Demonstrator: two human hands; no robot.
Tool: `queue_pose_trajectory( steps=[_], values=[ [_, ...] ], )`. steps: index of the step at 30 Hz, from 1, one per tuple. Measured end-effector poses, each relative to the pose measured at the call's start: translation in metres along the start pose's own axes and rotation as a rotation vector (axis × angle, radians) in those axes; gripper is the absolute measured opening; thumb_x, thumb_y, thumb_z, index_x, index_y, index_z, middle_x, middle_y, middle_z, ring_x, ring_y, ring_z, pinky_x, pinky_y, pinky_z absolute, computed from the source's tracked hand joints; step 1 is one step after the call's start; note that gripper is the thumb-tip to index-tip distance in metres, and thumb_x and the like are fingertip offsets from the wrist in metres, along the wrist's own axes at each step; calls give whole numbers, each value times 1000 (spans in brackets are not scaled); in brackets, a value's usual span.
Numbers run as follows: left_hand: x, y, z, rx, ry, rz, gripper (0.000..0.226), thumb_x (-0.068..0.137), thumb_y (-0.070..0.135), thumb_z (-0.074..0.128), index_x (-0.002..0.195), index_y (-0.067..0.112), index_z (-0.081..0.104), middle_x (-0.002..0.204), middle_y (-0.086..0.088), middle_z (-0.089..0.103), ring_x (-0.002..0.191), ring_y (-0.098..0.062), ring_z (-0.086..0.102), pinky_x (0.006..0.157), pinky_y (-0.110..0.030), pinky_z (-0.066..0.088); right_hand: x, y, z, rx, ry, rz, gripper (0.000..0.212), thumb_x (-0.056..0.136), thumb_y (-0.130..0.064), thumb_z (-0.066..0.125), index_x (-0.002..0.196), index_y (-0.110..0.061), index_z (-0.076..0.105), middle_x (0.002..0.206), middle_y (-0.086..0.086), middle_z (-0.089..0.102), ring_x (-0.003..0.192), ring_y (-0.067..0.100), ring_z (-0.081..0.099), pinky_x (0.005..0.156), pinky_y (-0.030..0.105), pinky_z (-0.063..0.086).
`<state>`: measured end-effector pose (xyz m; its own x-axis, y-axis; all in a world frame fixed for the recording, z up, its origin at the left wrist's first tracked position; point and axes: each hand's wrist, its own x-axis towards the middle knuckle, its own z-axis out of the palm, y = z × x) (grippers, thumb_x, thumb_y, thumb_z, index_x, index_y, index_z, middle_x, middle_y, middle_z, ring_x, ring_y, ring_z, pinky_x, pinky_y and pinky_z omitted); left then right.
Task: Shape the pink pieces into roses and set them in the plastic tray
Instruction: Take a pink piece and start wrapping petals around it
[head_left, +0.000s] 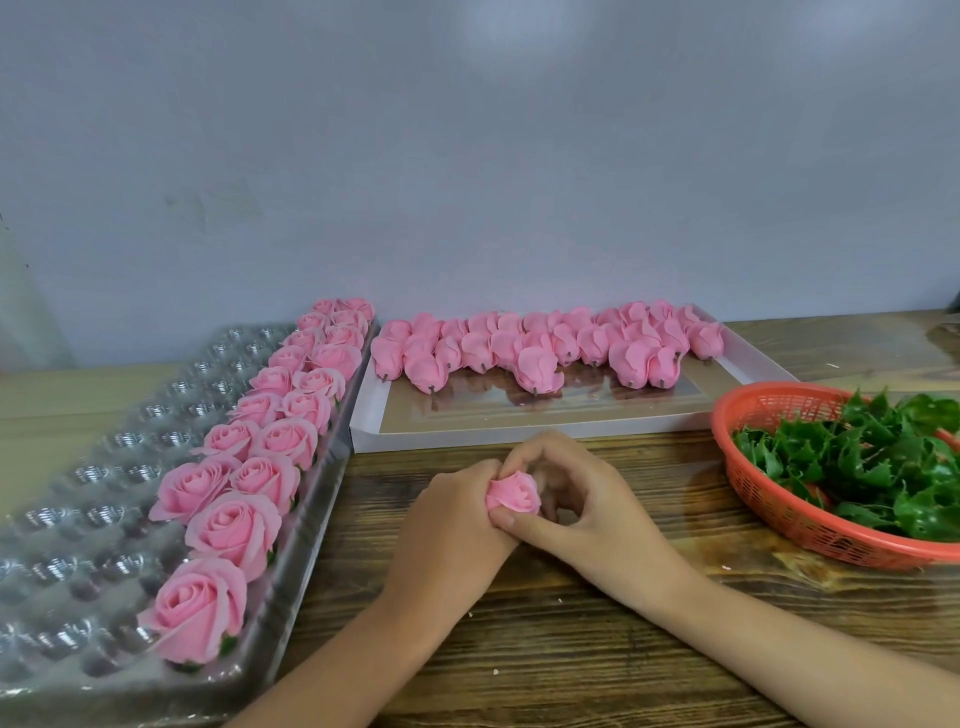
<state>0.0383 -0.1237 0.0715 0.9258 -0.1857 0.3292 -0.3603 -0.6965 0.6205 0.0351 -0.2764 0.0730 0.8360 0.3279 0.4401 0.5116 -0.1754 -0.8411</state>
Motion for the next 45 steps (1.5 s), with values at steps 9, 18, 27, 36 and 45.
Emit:
queue_pose_trajectory(
  steps=[9, 18, 27, 36, 45],
  values=[
    [2, 2, -2, -134, -24, -35, 8, 80, 31, 70, 77, 24, 67, 68, 7, 66, 66, -9, 61, 63, -39, 53, 0, 0, -4, -6, -40, -73, 15, 87, -11, 73, 96, -22, 70, 99, -9, 62, 91, 18, 61, 78, 33, 52],
    [1, 2, -4, -134, 11, -58, 11, 81, 36, 63, 82, 25, 67, 71, 7, 66, 68, -7, 61, 64, -36, 53, -1, -1, -2, 132, -20, -31, 39, 78, -4, 80, 110, -18, 64, 92, 4, 64, 76, 13, 66, 73, 34, 56],
    [0, 2, -2, -99, -26, -56, 8, 84, 35, 64, 88, 28, 66, 77, 9, 66, 73, -9, 61, 66, -38, 53, 2, 1, -1, 101, -1, 61, 36, 75, -5, 84, 103, -18, 65, 89, -6, 64, 69, 8, 58, 68, 23, 47],
    [0, 3, -3, 35, -87, 7, 13, 87, 38, 60, 88, 26, 63, 75, 11, 63, 71, -5, 59, 64, -28, 49, -1, -3, -2, -49, -18, -67, 15, 81, -25, 77, 90, -24, 66, 94, -11, 57, 76, 13, 57, 70, 31, 53],
    [1, 3, -4, -84, -71, -23, 6, 85, 26, 67, 81, 30, 65, 73, 12, 65, 71, -2, 61, 66, -26, 51, -1, -5, -2, -77, -65, -110, 16, 87, -6, 72, 97, -15, 64, 98, -5, 58, 88, 20, 57, 75, 40, 51]
  ],
)
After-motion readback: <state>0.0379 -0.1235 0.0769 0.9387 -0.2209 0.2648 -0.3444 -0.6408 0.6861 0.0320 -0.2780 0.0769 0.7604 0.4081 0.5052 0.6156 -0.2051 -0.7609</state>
